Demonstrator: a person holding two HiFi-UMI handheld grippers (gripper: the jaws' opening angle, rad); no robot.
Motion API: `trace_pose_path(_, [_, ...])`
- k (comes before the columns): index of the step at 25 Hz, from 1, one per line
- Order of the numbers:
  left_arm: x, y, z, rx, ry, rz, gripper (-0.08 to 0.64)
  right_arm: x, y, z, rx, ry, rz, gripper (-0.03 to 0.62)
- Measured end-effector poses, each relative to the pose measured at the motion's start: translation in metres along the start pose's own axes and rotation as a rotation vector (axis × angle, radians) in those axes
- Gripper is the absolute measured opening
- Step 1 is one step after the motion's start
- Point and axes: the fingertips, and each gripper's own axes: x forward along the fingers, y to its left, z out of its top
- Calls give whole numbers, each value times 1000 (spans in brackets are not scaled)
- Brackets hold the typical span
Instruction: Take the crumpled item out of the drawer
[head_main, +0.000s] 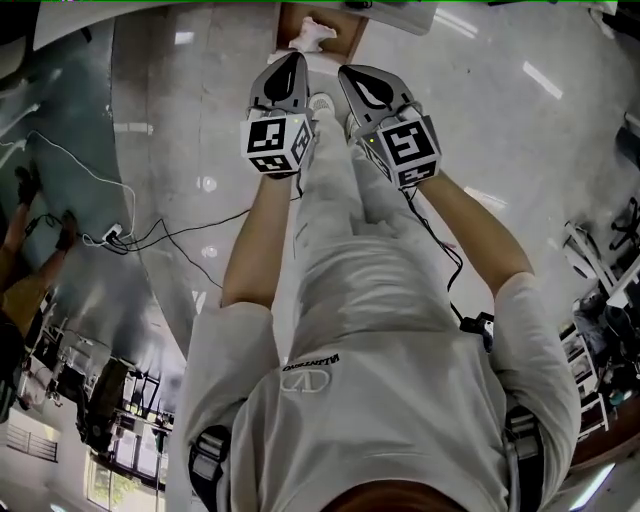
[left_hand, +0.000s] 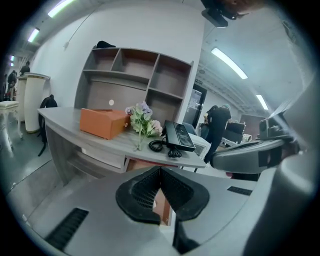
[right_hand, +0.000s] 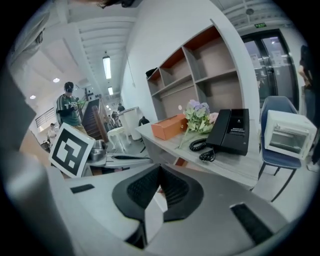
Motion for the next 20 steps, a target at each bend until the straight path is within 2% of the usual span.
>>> trace_pose_path(6, [25,1,-38,41,60,-27,2,31,-9,-29,38,21,-18,2])
trace_pose_path(12, [44,13,-73,21,104,-37,3,55,-18,-64,98,52,-42,2])
trace_pose_path(20, [69,32,-107,36,144,-38,9,77,-39,-103,168,79,-82,2])
